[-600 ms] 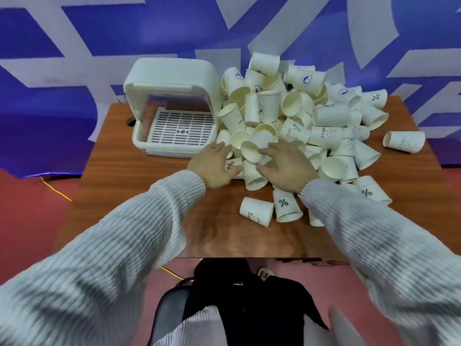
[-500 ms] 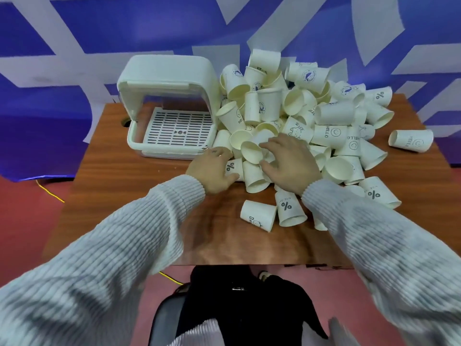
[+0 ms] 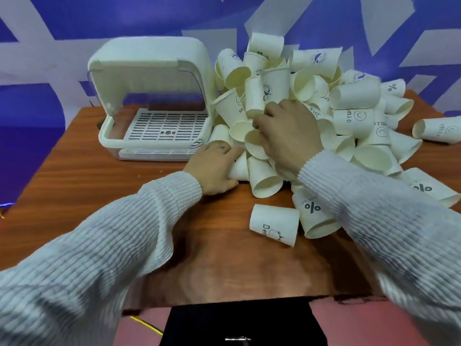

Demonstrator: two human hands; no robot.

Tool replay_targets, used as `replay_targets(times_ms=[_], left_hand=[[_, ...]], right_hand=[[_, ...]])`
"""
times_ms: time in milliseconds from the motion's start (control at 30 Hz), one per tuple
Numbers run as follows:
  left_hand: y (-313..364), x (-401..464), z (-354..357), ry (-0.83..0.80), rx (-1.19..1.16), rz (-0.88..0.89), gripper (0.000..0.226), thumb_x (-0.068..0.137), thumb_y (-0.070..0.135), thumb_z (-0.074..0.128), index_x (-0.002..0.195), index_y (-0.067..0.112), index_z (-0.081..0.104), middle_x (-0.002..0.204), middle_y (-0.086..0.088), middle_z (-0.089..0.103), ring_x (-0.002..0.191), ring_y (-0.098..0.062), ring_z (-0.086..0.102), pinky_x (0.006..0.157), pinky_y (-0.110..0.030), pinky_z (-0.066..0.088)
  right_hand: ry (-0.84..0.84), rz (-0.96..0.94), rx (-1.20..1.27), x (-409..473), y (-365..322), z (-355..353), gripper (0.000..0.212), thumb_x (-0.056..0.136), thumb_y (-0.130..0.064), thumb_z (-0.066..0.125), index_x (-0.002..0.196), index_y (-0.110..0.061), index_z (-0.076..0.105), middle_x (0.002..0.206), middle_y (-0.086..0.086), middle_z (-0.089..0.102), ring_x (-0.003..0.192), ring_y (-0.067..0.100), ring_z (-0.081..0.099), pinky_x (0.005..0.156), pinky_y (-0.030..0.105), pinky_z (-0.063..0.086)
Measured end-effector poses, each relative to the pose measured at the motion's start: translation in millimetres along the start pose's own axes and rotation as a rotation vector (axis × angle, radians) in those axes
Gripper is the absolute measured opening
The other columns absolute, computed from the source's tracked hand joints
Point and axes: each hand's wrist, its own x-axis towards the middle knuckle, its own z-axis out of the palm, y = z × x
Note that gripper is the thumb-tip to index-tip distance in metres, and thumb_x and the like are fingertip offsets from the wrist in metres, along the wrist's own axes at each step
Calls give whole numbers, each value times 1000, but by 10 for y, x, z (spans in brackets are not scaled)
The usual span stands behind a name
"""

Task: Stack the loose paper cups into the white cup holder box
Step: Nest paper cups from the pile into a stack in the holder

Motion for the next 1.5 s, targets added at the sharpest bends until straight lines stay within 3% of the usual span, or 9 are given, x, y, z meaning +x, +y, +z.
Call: replay_targets(times_ms=[233,400,567,767,933,1067,1267,1400,1500], left_hand=[[-59,-290,207,246,-103,38,85,79,54,73,151,23,41,146,-3,53,132,-26,51,106,-45,47],[-78,-737,-58,338,-153,-23,82,80,53,73,151,24,42,140,-6,58,126,-30,54,99,-45,48],[-270,-1123,-271,534,-413,-144,81,71,60,72,143,27,50,130,-4,63,118,-29,58,100,-47,49],[-569,-1348,-356,612,-658,-273,74,80,34,83,144,20,46,130,-4,64,114,-25,61,96,-37,48],[-866,-1250,-391,701,-776,-308,77,77,32,82,142,25,40,128,-2,61,114,-22,60,100,-43,52],[-1076,-1107,-469,799,-788,-345,77,78,29,84,142,22,41,136,-1,51,117,-15,51,98,-32,45],[-1252,-917,-458,832,-848,-372,77,78,34,84,142,26,40,135,4,56,121,-18,55,104,-43,51],[-1232,-744,-458,811,-851,-374,86,85,27,81,154,23,30,145,0,50,121,-13,46,103,-31,44],[-1244,-634,-444,796,-828,-364,86,86,28,79,156,22,29,149,-2,48,121,-12,44,101,-29,40]], right_hand=[[197,-3,-164,-185,-186,-130,23,91,-13,57,105,-13,75,92,13,69,81,40,60,63,38,30],[203,170,-83,-314,-515,-529,25,97,-24,53,111,-19,73,102,6,68,94,34,62,68,43,49],[201,329,90,-293,-875,-799,28,97,-29,49,112,-29,72,111,-4,71,105,25,64,78,43,55],[167,487,246,-104,-1143,-807,27,94,-29,49,108,-27,72,107,-4,72,99,26,65,80,43,56],[137,577,383,254,-1228,-553,21,92,-34,54,101,-29,72,101,-2,73,96,28,65,80,40,54],[156,654,571,733,-1231,-351,19,90,-37,58,95,-29,75,101,-2,75,96,26,67,86,40,56],[-51,650,503,1197,-1271,165,17,94,-22,57,92,-20,74,83,4,68,75,22,63,63,29,49],[-144,661,487,1285,-1242,511,15,92,-17,59,89,-12,72,83,8,70,78,27,68,76,41,61],[-236,627,474,1307,-1182,650,17,96,-20,60,84,-11,66,81,8,66,73,24,64,61,32,49]])
